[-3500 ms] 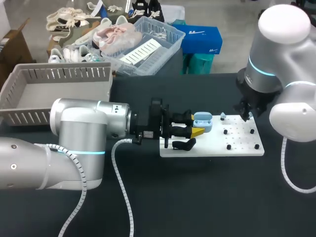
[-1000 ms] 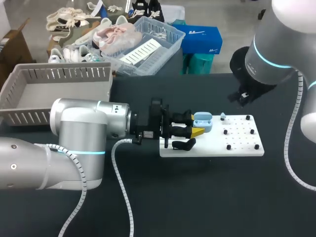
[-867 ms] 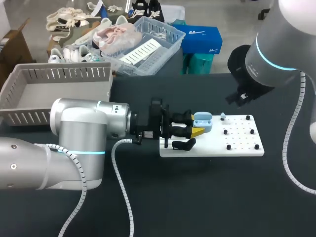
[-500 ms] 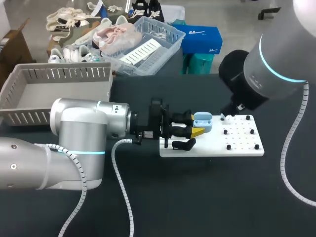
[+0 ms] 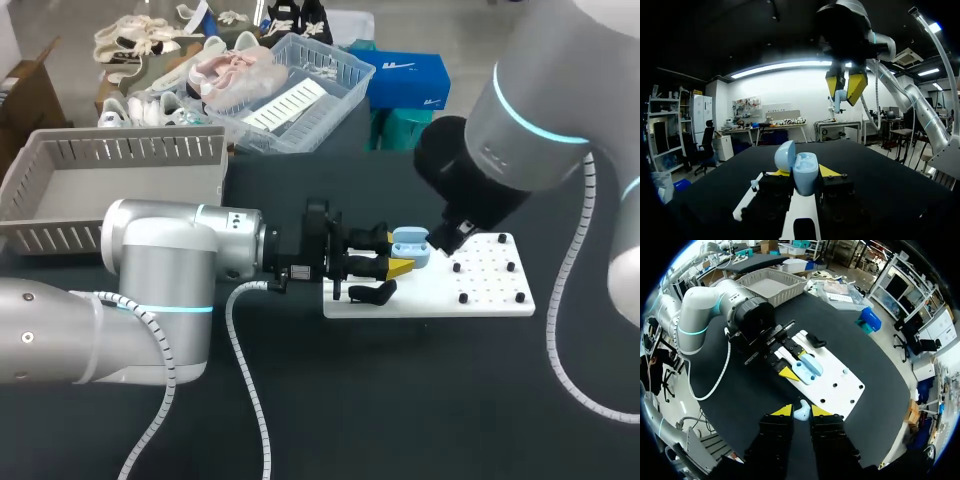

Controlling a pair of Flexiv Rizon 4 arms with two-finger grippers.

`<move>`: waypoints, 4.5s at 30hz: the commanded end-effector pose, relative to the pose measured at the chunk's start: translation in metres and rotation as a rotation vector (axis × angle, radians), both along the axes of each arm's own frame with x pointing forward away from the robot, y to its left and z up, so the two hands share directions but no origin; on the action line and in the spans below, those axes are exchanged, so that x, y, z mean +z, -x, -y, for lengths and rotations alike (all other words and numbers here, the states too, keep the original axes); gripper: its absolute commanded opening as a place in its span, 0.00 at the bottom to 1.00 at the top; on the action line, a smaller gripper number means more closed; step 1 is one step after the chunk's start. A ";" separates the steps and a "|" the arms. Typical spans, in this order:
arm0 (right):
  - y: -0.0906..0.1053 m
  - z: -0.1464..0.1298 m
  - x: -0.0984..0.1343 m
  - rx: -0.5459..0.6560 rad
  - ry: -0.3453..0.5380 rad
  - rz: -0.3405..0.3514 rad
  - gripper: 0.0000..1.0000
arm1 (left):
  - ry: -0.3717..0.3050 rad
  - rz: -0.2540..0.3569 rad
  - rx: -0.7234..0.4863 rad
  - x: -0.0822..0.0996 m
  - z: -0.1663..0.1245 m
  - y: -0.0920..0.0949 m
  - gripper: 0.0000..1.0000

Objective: Pick up each earbud case from the left stands, insert the matching earbuds, close the lid, and place the case in the box.

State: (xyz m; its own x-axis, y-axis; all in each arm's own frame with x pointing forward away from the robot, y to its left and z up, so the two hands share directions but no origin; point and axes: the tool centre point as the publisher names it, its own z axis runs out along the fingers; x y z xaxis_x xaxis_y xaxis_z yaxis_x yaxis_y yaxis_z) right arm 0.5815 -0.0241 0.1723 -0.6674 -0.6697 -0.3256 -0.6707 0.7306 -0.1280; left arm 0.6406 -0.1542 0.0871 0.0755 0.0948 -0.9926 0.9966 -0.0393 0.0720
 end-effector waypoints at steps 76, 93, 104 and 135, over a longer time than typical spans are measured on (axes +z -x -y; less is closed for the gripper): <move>-0.015 0.036 0.005 -0.953 -0.085 -0.075 0.00 | 0.003 0.001 0.001 -0.001 0.000 0.000 0.00; -0.029 -0.003 -0.010 -1.174 -0.047 -0.173 0.00 | 0.003 0.001 0.001 -0.001 0.000 0.000 0.00; -0.035 -0.016 -0.016 -1.183 -0.014 -0.193 0.00 | 0.003 0.001 0.001 -0.001 0.000 0.000 0.00; -0.039 -0.030 -0.024 -1.217 -0.053 -0.273 0.00 | 0.003 0.001 0.001 -0.001 0.000 0.000 0.00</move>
